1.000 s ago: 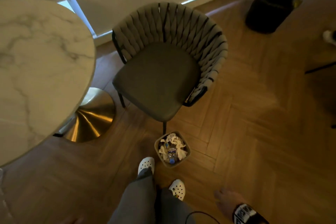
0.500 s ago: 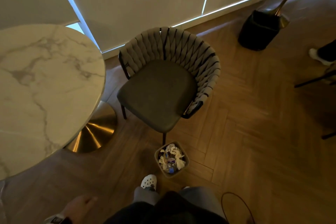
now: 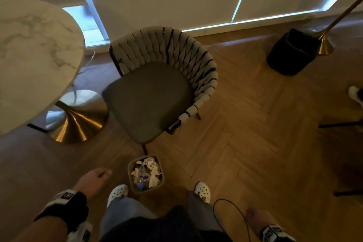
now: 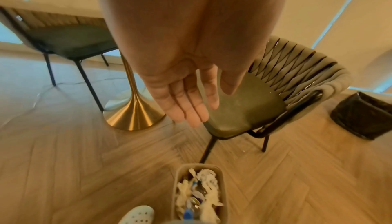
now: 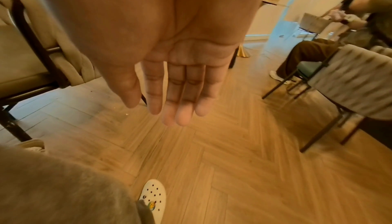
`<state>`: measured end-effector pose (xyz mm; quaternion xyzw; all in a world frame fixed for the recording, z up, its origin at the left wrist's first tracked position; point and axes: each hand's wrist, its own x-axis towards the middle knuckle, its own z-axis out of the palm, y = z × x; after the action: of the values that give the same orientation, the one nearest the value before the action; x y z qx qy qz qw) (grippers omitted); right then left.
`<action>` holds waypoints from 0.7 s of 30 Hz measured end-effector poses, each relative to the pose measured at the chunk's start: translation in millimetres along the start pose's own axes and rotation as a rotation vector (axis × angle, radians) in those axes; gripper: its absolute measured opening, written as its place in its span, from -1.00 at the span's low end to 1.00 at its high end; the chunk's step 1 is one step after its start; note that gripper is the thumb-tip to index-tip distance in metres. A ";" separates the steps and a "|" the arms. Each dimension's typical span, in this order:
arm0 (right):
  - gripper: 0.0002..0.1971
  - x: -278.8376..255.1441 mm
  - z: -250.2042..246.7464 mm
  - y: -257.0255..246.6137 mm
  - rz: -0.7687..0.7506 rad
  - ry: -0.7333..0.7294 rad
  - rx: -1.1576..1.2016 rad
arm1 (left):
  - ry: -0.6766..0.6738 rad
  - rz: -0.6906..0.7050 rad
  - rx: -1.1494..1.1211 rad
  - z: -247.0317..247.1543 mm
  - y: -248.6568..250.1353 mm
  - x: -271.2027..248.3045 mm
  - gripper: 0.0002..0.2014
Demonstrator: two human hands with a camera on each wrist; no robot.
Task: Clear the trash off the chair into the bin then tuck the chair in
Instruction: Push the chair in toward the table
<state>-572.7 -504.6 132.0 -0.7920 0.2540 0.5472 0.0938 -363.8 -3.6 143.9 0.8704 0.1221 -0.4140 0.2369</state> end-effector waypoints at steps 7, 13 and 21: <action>-0.69 31.7 -102.4 54.5 -0.106 0.112 -0.115 | -0.043 -0.009 0.057 85.4 50.3 -34.8 -0.76; -0.69 62.5 -200.5 26.0 -0.186 0.272 -0.153 | -0.087 -0.020 0.074 80.0 103.7 -5.3 -0.73; -0.65 91.5 -327.0 -67.5 -0.318 0.432 -0.190 | -0.012 0.216 0.044 27.2 233.1 77.6 -0.80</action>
<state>-245.8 -613.8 165.0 -0.9254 0.0883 0.3654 0.0474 -237.8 -216.3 141.2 0.8809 0.0170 -0.3939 0.2618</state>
